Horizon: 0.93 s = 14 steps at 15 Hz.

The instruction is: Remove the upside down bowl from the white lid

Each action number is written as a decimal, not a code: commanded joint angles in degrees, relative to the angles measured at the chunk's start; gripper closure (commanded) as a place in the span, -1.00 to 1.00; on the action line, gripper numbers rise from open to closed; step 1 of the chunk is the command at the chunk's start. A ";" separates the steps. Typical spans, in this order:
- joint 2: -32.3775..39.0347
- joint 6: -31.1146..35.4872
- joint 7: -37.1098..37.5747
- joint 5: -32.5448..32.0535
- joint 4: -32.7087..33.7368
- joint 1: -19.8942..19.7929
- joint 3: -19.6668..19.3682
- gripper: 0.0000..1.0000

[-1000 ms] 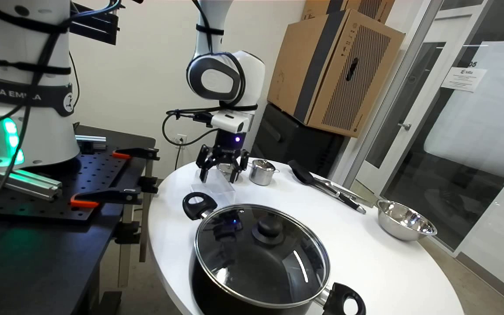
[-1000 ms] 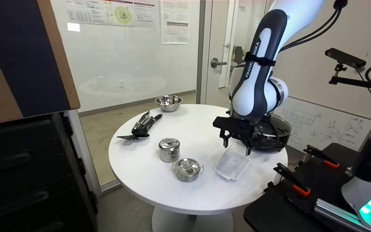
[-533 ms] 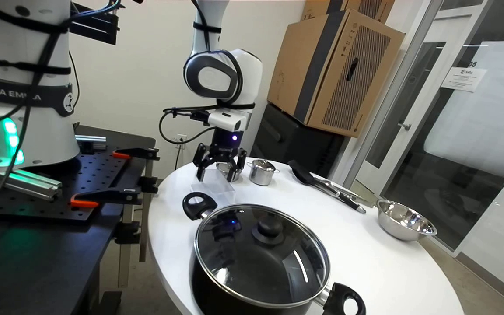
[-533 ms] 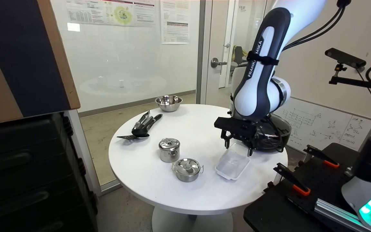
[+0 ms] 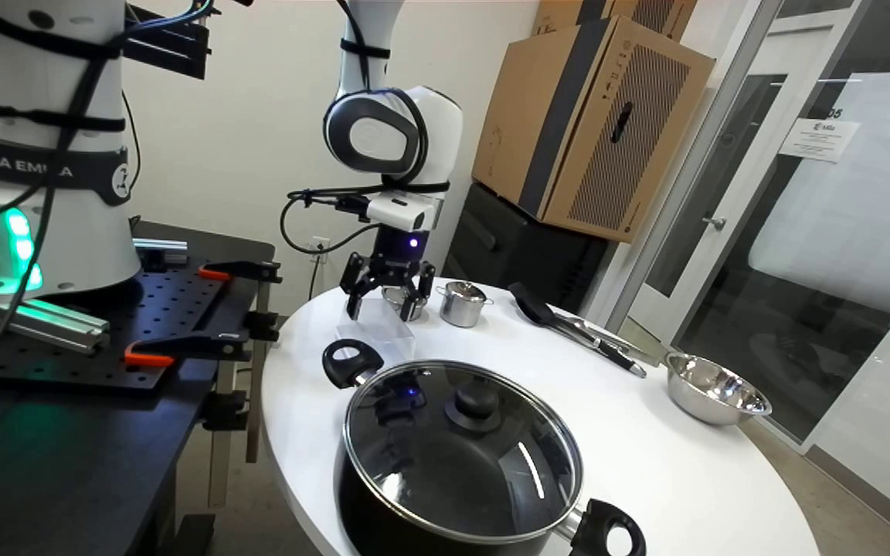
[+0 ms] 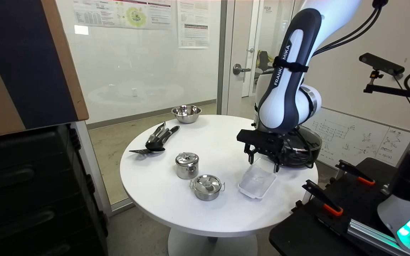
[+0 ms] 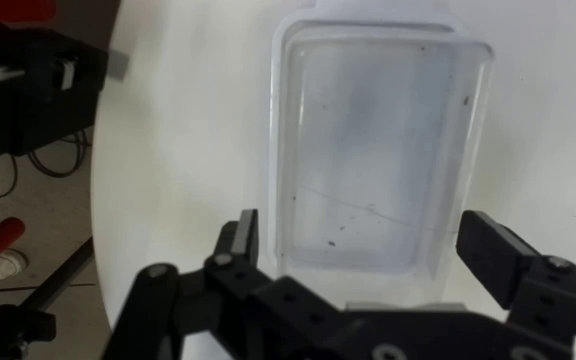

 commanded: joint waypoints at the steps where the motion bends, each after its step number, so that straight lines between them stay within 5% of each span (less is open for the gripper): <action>1: -0.06 1.85 2.16 -1.13 -0.73 1.58 -1.23 -1.00; 14: 2.39 3.39 2.56 -0.54 -0.07 2.75 -2.09 -1.00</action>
